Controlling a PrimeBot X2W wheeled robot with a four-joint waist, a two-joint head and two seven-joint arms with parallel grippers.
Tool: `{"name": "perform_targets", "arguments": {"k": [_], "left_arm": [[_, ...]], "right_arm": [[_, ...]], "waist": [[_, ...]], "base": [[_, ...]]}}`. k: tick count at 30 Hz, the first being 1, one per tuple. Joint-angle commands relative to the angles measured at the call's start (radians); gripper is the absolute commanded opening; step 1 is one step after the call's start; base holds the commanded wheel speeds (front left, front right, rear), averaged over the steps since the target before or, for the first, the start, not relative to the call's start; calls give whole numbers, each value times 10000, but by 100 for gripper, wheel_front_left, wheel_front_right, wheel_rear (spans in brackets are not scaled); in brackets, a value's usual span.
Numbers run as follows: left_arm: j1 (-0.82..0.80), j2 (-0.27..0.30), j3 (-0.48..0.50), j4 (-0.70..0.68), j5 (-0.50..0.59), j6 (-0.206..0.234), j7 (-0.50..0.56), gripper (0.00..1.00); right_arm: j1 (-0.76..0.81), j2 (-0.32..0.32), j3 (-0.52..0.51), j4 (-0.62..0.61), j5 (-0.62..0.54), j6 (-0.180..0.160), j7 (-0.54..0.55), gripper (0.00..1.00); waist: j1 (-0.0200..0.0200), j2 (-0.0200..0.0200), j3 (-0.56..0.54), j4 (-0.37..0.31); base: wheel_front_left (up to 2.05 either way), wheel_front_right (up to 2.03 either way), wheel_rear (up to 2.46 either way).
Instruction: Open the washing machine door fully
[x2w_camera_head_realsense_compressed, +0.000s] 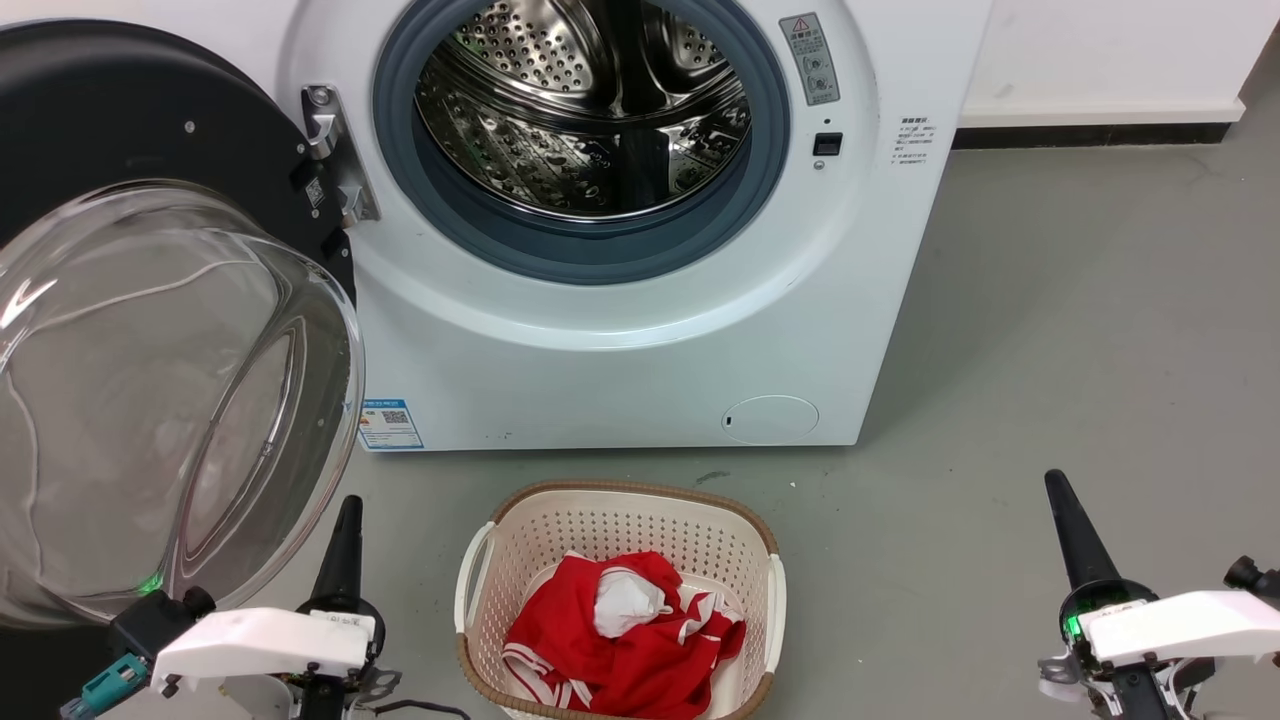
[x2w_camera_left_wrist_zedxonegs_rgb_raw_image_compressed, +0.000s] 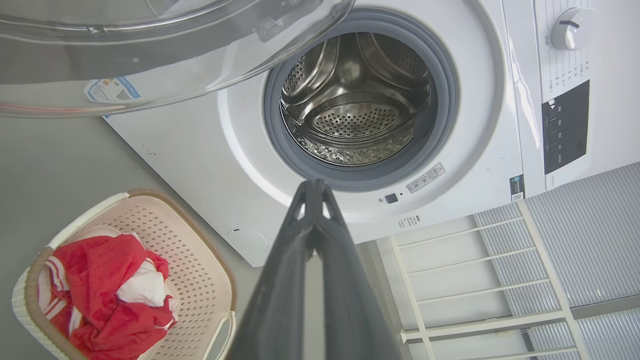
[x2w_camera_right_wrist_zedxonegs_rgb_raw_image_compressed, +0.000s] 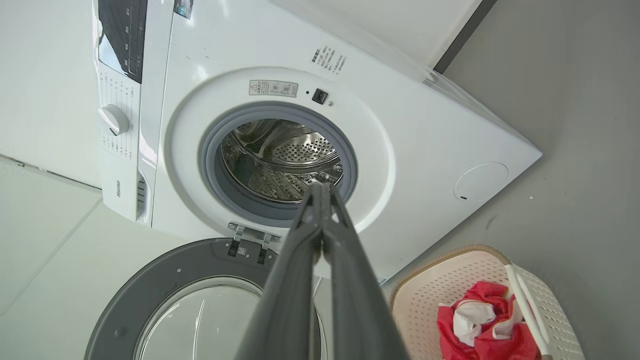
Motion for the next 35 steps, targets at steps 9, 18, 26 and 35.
{"name": "perform_targets", "arguments": {"k": [9, 18, 26, 35], "left_arm": [[-334, -10, 131, 59, -1092, -129, 264, 0], [-409, -30, 205, 151, -1934, -207, 476, 0], [-433, -46, 261, 235, -2627, -279, 651, 0], [-506, -63, 326, 322, -3344, -339, 838, 0]], "right_arm": [[-345, -56, -92, 121, 1094, 2, 168, 0], [-443, -44, -160, 265, 1916, 1, 310, 0], [-553, -29, -221, 391, 2595, 1, 421, 0], [-621, -10, -284, 509, 3298, 1, 546, 0]], "waist": [[0, -1, 7, 23], [0, -1, 14, 44], [0, -1, 20, 63], [0, -1, 26, 85]], "base": [[0, 0, 0], [0, 0, 0], [0, 0, 0], [0, 0, 0]]}}
